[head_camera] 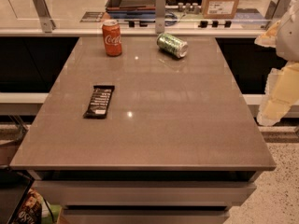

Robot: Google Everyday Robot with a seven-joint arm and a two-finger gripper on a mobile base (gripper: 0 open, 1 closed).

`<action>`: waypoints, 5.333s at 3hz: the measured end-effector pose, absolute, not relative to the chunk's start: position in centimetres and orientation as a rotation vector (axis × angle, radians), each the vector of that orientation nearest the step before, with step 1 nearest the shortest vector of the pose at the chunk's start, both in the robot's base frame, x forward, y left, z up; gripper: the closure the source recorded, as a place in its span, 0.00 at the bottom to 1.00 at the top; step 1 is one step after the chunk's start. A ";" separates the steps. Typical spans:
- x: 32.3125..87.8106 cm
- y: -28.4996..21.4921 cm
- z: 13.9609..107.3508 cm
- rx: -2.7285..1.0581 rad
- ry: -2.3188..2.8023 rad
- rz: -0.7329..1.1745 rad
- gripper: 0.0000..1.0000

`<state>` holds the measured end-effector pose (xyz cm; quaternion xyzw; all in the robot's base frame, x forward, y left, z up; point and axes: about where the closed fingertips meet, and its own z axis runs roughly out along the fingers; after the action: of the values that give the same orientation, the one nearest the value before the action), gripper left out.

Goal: Place green can upright

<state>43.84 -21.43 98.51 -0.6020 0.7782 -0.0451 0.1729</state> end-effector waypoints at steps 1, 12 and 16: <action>43.9 -21.4 98.6 -1.707 2.205 -0.130 0.00; 71.6 -18.3 100.5 -0.858 2.510 -0.083 0.00; 70.0 -13.6 94.2 -0.802 2.521 -0.007 0.00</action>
Offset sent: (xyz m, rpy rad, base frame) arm 0.0471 -0.0116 0.0197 0.0340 -0.0256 0.0035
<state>70.05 -13.56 94.22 -0.2938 0.9238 -0.0027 0.2455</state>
